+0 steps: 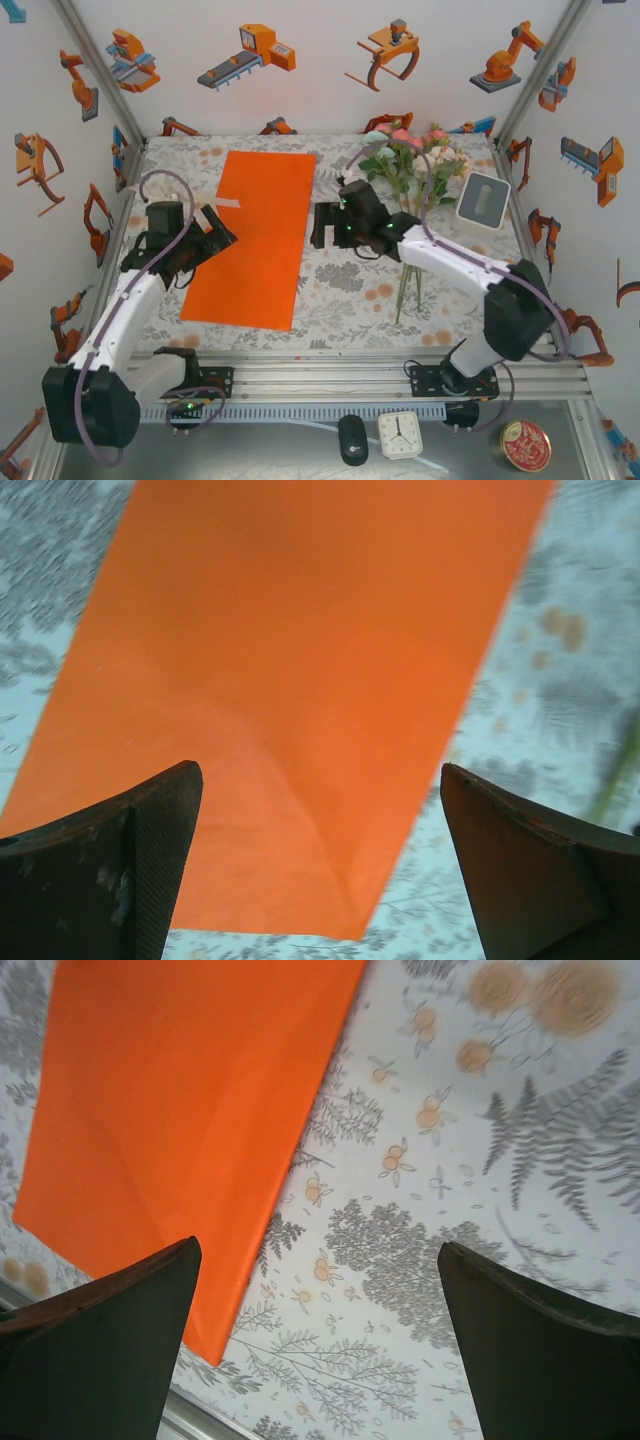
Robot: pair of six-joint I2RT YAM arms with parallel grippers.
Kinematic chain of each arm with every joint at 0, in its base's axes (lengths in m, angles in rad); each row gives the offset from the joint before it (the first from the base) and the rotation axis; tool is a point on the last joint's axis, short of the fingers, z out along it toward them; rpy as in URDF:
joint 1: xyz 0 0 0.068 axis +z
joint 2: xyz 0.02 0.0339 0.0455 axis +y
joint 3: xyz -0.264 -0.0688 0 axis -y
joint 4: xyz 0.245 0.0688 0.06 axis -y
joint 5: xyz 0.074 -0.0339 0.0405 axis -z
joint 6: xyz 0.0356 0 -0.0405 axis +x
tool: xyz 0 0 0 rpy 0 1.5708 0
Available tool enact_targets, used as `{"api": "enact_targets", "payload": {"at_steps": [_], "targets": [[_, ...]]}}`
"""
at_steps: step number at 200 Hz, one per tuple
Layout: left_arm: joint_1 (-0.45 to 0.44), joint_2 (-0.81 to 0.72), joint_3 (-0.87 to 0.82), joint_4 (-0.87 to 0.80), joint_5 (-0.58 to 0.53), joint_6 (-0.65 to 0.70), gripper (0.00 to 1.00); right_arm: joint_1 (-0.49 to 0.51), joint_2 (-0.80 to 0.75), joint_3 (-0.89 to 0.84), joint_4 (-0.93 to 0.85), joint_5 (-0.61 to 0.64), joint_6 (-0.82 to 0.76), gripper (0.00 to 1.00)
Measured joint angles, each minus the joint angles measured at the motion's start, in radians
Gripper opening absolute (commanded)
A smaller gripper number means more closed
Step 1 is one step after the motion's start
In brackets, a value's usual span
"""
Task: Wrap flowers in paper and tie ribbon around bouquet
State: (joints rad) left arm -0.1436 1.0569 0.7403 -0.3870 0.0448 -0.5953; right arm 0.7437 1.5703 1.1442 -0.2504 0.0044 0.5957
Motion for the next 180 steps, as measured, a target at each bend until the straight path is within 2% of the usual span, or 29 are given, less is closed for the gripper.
{"api": "enact_targets", "payload": {"at_steps": [27, 45, 65, 118, 142, 164, 180], "targets": [[0.023, 0.115, -0.034, 0.012, -0.114, 0.036, 0.96, 0.063, 0.115, 0.039, 0.002, 0.032, 0.033, 0.9], [0.071, 0.214, -0.021, 0.035, -0.127, 0.074, 0.95, 0.11, 0.175, 0.068, 0.013, 0.061, 0.043, 0.84], [0.128, 0.33, 0.026, 0.058, -0.087, 0.129, 0.93, 0.14, 0.227, 0.084, 0.055, 0.076, 0.051, 0.71], [0.156, 0.588, 0.259, 0.064, 0.013, 0.285, 0.86, 0.143, 0.359, 0.111, 0.11, 0.075, 0.058, 0.57], [0.156, 0.667, 0.322, 0.06, 0.045, 0.329, 0.83, 0.143, 0.385, 0.114, 0.116, 0.075, 0.051, 0.49], [0.156, 0.705, 0.348, 0.045, 0.058, 0.357, 0.73, 0.143, 0.392, 0.116, 0.125, 0.076, 0.043, 0.42], [0.156, 0.716, 0.362, 0.027, 0.067, 0.37, 0.7, 0.143, 0.397, 0.116, 0.129, 0.076, 0.042, 0.39]]}}
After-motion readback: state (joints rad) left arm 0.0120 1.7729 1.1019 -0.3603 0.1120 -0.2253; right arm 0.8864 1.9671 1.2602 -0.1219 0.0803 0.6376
